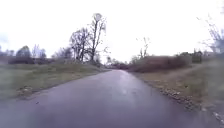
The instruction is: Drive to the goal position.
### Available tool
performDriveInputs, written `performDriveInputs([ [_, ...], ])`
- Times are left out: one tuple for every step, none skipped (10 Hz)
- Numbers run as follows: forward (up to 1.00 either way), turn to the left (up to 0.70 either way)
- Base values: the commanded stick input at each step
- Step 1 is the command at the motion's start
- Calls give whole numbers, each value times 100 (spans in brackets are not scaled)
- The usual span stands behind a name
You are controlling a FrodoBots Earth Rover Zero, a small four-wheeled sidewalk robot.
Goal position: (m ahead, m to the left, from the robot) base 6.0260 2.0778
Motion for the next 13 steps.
performDriveInputs([
  [100, -6],
  [100, 0],
  [100, 0],
  [100, 0],
  [100, 0],
  [100, 0],
  [100, 0],
  [100, 0],
  [100, 0],
  [100, 0],
  [100, 0],
  [100, 0],
  [100, 0],
])
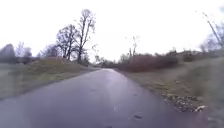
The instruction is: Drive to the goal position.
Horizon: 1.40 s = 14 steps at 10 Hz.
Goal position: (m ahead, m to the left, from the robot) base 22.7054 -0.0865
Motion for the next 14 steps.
performDriveInputs([
  [100, 0],
  [100, 0],
  [100, 0],
  [100, 0],
  [100, 0],
  [100, 0],
  [100, 0],
  [100, 0],
  [100, 0],
  [100, 0],
  [100, 0],
  [100, 0],
  [100, 0],
  [100, 0],
])
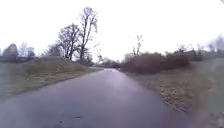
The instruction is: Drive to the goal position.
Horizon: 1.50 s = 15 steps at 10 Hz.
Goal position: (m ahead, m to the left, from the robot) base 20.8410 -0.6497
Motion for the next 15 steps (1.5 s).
performDriveInputs([
  [100, 0],
  [100, 0],
  [100, 0],
  [100, 0],
  [100, 0],
  [100, 0],
  [100, 0],
  [100, 0],
  [100, 0],
  [100, 0],
  [100, 0],
  [100, 0],
  [100, 0],
  [100, 0],
  [100, 0],
])
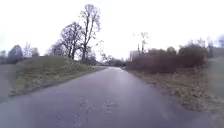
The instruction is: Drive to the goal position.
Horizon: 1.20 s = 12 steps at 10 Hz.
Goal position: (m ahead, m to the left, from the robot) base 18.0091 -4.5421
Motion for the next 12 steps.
performDriveInputs([
  [100, 0],
  [100, 0],
  [100, 0],
  [100, 0],
  [100, 0],
  [100, 0],
  [100, 0],
  [100, 0],
  [100, 0],
  [100, 0],
  [100, 0],
  [100, 0],
])
